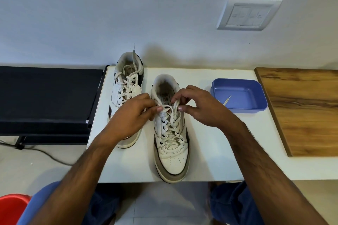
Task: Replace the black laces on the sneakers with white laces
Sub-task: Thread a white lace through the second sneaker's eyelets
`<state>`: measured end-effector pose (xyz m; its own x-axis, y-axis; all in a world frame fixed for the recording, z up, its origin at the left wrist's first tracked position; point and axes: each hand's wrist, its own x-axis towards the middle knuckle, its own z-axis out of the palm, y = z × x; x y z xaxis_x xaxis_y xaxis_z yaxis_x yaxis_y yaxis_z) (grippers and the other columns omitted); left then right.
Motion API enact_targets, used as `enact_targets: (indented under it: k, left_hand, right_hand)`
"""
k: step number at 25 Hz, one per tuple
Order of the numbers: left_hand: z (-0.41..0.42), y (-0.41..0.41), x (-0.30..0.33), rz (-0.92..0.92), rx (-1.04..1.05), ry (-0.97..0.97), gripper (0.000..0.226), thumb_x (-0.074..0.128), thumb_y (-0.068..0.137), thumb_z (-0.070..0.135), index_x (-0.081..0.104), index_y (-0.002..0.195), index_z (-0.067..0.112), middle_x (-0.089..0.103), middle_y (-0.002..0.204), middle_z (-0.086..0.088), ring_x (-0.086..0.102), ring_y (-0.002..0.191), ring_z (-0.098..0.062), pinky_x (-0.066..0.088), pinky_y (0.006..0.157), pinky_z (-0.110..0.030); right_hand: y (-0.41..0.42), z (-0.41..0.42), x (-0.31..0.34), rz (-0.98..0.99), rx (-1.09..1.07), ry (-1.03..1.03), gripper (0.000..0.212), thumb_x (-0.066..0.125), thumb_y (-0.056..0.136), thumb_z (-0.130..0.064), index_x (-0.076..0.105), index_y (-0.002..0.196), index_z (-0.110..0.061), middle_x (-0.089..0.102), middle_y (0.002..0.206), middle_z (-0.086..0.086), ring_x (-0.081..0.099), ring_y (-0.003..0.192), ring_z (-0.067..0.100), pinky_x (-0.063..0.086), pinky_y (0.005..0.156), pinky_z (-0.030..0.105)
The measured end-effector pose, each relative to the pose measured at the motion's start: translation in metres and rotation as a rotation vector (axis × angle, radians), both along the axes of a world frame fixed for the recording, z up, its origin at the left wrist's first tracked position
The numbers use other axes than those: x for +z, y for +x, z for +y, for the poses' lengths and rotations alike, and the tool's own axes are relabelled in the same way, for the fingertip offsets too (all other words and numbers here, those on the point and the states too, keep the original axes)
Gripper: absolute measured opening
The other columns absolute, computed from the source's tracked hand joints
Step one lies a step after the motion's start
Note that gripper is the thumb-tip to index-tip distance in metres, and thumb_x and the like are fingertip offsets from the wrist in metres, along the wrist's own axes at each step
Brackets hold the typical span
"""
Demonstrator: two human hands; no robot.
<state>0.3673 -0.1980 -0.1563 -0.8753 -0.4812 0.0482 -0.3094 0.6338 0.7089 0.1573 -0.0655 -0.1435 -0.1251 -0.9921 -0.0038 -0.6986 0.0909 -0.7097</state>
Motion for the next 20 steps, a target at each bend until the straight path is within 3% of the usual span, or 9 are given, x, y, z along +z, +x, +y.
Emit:
enact_targets:
  k: [4,6,8,9,11,14,17,20]
  left_hand:
    - [-0.009,0.015,0.013,0.61,0.14,0.747,0.038,0.065,0.092,0.04,0.06,0.061,0.019,0.054,0.084,0.003,0.05,0.075,-0.013,0.044,0.07,-0.023]
    - [-0.013,0.02,0.018,0.81,0.146,0.928,0.04,0.064,0.095,0.038,0.061,0.06,0.021,0.061,0.094,0.001,0.056,0.084,-0.016,0.048,0.071,-0.027]
    - [-0.008,0.017,0.021,0.822,0.177,0.993,0.048,0.05,0.103,0.03,0.053,0.056,0.019,0.064,0.087,-0.005,0.059,0.079,-0.022,0.049,0.066,-0.033]
    - [-0.005,0.015,0.022,0.742,0.214,0.939,0.047,0.045,0.103,0.027,0.049,0.057,0.018,0.064,0.08,-0.008,0.057,0.068,-0.024,0.046,0.06,-0.033]
    - [-0.001,0.01,0.021,0.451,0.226,0.627,0.035,0.048,0.103,0.033,0.051,0.072,0.017,0.064,0.077,-0.007,0.053,0.057,-0.021,0.041,0.053,-0.028]
    - [0.005,0.005,0.007,0.055,0.096,0.149,0.024,0.062,0.095,0.045,0.05,0.099,0.025,0.061,0.089,0.006,0.055,0.067,-0.004,0.041,0.059,-0.015]
    - [0.004,0.004,0.002,0.02,0.12,0.084,0.029,0.07,0.092,0.037,0.046,0.105,0.026,0.061,0.089,0.012,0.06,0.078,-0.004,0.044,0.064,-0.017]
    - [-0.005,0.008,-0.001,0.033,0.127,-0.02,0.023,0.072,0.091,0.035,0.056,0.102,0.022,0.061,0.084,0.012,0.057,0.078,-0.008,0.045,0.068,-0.023]
  right_hand:
    - [-0.003,0.001,-0.001,-0.007,-0.017,0.003,0.024,0.072,0.091,-0.019,0.069,0.106,-0.037,0.056,0.087,-0.011,0.058,0.093,0.008,0.049,0.089,0.046]
    - [-0.002,0.0,-0.002,-0.007,-0.018,0.001,0.024,0.071,0.092,-0.02,0.069,0.107,-0.038,0.056,0.088,-0.011,0.058,0.094,0.009,0.05,0.088,0.048]
    - [-0.001,-0.001,-0.002,0.004,-0.014,0.014,0.024,0.07,0.093,-0.018,0.069,0.109,-0.036,0.054,0.088,-0.012,0.057,0.094,0.008,0.049,0.089,0.045]
    - [0.0,-0.001,-0.001,0.001,-0.009,0.016,0.024,0.069,0.094,-0.017,0.068,0.111,-0.034,0.054,0.088,-0.012,0.056,0.094,0.008,0.049,0.089,0.042]
    - [0.0,0.002,-0.001,-0.034,-0.016,0.006,0.027,0.069,0.094,-0.013,0.065,0.115,-0.029,0.058,0.091,-0.008,0.056,0.094,0.008,0.048,0.088,0.033]
    - [-0.002,0.007,0.002,-0.178,-0.1,0.061,0.031,0.073,0.092,-0.01,0.056,0.115,-0.021,0.067,0.091,-0.002,0.062,0.089,0.005,0.047,0.083,0.016]
    - [0.001,0.006,0.003,-0.148,-0.143,0.096,0.027,0.078,0.088,-0.012,0.058,0.105,-0.021,0.069,0.083,-0.005,0.063,0.08,0.007,0.049,0.075,0.021]
    - [-0.004,0.005,0.009,-0.11,-0.201,0.074,0.013,0.081,0.084,-0.018,0.072,0.092,-0.023,0.071,0.078,-0.009,0.065,0.078,0.006,0.05,0.074,0.025]
